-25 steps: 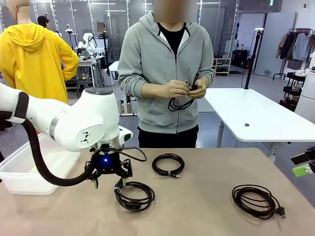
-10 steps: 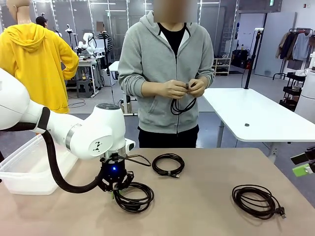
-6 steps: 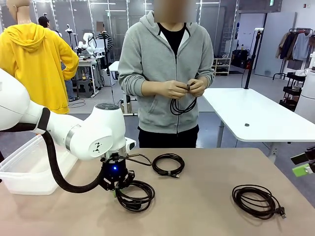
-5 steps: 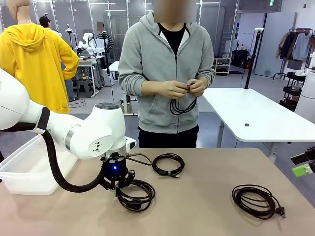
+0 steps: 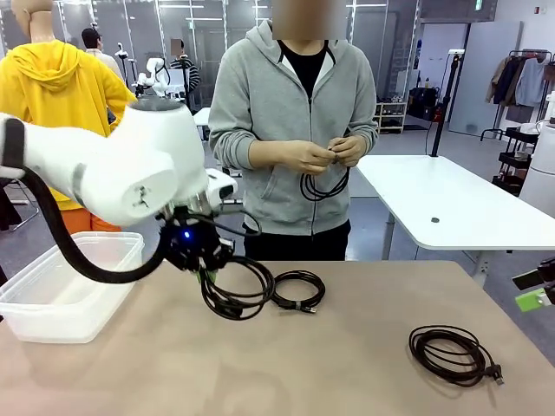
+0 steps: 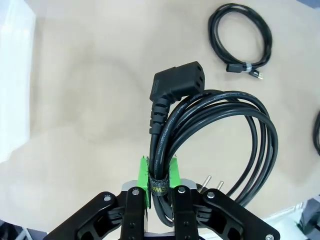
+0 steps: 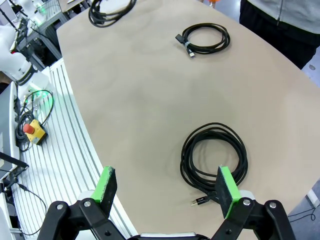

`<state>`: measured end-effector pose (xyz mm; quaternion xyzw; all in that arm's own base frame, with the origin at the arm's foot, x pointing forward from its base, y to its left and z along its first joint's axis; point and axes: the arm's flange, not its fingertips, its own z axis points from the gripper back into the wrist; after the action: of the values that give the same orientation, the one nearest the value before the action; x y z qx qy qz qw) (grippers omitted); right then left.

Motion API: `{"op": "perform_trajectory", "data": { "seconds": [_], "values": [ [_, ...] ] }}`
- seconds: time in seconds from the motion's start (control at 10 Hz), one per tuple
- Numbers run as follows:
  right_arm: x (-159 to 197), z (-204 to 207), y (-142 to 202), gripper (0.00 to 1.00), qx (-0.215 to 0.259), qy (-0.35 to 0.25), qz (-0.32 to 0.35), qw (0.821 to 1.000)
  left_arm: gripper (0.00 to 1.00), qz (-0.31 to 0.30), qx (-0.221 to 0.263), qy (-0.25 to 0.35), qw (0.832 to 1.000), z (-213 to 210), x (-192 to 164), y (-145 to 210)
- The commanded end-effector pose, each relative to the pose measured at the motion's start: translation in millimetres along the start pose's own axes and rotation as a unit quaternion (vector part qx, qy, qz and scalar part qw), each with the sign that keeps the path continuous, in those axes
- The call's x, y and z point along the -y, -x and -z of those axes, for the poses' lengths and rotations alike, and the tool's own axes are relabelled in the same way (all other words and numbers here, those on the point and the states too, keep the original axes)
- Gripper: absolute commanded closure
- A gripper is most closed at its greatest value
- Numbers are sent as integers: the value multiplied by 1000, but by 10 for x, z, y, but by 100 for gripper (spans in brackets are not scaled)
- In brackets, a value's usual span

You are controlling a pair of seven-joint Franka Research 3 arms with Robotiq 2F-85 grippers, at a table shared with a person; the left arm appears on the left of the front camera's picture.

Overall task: Organize and store the cables.
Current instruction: Place the Power Cable into the Organizing box.

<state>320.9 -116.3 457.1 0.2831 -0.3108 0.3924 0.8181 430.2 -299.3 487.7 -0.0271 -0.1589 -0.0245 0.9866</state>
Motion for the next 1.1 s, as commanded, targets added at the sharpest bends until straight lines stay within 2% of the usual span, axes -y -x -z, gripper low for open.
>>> {"op": "perform_trajectory", "data": {
  "seconds": [0.0,0.1,0.2,0.3,0.7,0.9,1.0],
  "values": [
    [6,-9,-23,0,4,-3,0,1000,84,20,-6,9,1000,-2,-89,101],
    [6,-9,-23,0,4,-3,0,1000,84,25,4,11,1000,-53,-37,129],
    [6,-9,-23,0,4,-3,0,1000,84,38,33,39,998,-78,60,169],
    [6,-9,-23,0,4,-3,0,1000,84,17,6,2,1000,-98,-11,66],
    [6,-9,-23,0,4,-3,0,1000,82,20,9,3,1000,-54,4,91],
    [6,-9,-23,0,4,-3,0,1000,82,60,33,-20,997,-114,-391,-190],
    [6,-9,-23,0,4,-3,0,1000,82,53,36,-10,998,-172,-674,-291]
  ]
}}
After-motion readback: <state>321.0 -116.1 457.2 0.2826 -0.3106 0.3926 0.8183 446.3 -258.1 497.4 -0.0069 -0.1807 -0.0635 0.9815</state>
